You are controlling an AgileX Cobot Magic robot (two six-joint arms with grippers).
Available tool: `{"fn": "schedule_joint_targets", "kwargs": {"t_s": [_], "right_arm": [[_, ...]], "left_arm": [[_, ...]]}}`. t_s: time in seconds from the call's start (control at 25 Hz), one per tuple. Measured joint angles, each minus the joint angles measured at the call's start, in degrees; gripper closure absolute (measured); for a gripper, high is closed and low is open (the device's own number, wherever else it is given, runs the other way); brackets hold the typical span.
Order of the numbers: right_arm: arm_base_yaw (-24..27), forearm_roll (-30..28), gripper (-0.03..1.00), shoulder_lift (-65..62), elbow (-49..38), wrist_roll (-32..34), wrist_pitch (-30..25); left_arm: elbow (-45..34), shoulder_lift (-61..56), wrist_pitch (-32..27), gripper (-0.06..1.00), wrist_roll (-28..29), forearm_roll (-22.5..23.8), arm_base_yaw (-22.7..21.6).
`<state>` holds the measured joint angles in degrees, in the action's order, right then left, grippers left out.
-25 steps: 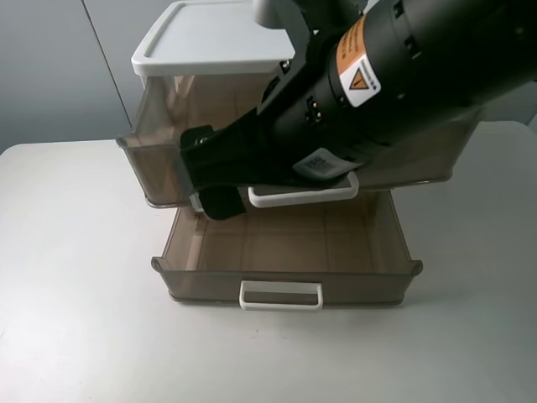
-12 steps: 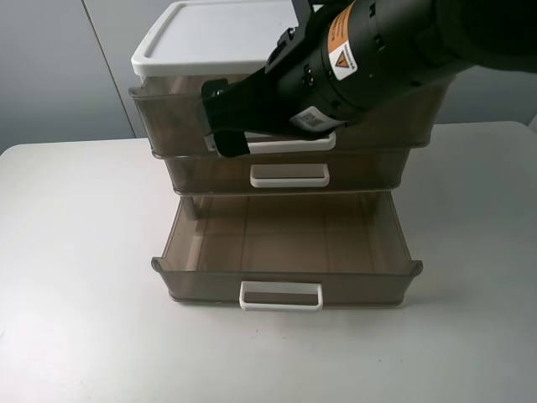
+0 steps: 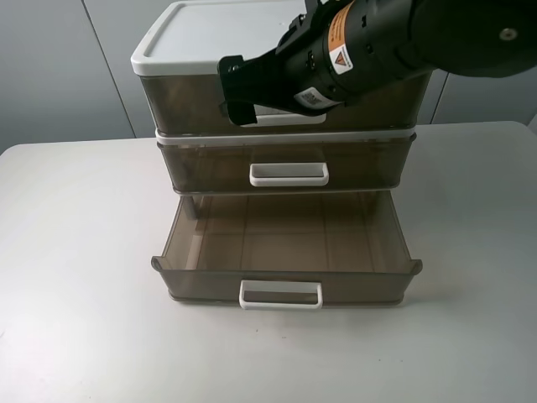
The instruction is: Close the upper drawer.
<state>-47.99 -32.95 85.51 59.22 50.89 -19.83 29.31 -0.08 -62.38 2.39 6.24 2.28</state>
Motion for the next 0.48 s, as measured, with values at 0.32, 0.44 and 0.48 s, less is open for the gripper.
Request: {"fn": "schedule_joint_targets", "kwargs": {"t_s": [0.32,0.44,0.48], "right_arm": [[-4.71,15.25,0.27,-2.99,6.46,-11.86,-13.31],[-6.02,22.13,0.27,-5.34,8.23,-15.93,-17.85],[-6.17,23.57,0.27,-5.91,8.47,-16.52,-19.77]], "left_arm": [[0.00,0.00,0.00,0.20,0.00,0.00,0.00],[0.00,0.00,0.00,0.20,0.00,0.00,0.00],[0.00,0.00,0.00,0.20,0.00,0.00,0.00]]}}
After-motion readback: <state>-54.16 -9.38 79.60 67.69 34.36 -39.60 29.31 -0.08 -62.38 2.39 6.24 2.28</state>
